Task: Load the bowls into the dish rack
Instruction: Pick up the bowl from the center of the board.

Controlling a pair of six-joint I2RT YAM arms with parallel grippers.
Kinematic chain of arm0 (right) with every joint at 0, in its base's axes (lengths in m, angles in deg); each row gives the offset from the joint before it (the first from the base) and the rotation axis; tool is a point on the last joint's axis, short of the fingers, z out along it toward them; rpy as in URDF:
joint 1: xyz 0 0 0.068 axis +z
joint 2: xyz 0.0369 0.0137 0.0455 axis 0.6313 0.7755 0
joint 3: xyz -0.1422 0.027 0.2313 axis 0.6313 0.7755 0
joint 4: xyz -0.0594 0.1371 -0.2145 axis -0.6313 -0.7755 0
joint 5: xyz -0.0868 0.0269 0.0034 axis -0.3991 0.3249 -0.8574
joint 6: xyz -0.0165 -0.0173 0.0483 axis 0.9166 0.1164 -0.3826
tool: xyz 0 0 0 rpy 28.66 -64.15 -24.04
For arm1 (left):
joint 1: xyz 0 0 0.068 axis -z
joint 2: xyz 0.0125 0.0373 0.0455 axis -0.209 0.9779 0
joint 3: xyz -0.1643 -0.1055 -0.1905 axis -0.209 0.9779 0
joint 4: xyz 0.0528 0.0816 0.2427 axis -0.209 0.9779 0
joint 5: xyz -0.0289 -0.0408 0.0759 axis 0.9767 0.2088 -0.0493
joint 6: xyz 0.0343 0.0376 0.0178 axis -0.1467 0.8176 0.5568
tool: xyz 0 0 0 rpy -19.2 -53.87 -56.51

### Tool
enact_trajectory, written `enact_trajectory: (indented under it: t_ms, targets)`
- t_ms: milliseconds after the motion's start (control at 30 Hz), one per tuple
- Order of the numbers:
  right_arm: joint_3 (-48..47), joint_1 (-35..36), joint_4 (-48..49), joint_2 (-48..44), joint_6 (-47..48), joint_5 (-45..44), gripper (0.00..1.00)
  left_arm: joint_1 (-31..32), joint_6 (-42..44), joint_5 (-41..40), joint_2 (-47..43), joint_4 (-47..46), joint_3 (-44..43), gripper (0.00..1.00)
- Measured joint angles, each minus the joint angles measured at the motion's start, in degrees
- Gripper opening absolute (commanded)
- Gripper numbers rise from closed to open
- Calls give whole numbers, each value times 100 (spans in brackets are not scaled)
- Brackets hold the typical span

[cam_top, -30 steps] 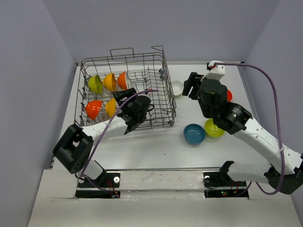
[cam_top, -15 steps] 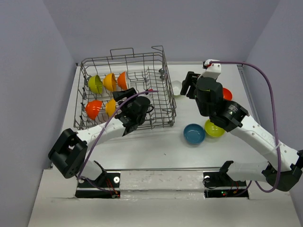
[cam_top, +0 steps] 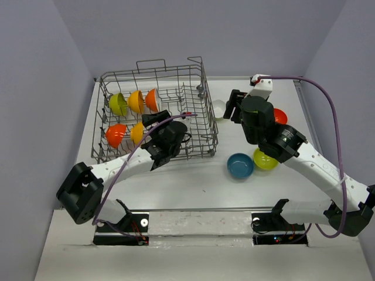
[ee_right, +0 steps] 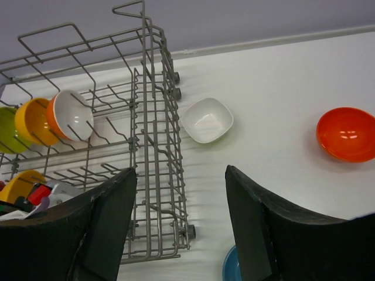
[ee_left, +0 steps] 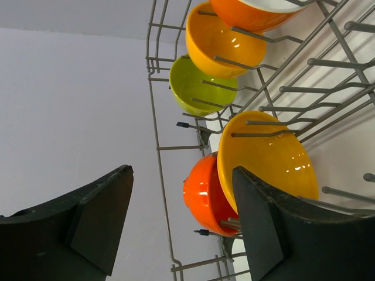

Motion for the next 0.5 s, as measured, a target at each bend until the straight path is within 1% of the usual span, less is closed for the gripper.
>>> enact_trajectory:
  t_ms: [333, 500]
  targets:
    - [0, 0, -74, 11, -24, -66, 68, 153, -188, 151, -343, 122, -24, 82]
    - [2, 0, -96, 11, -37, -212, 69, 199, -356, 111, -409, 260, -282, 81]
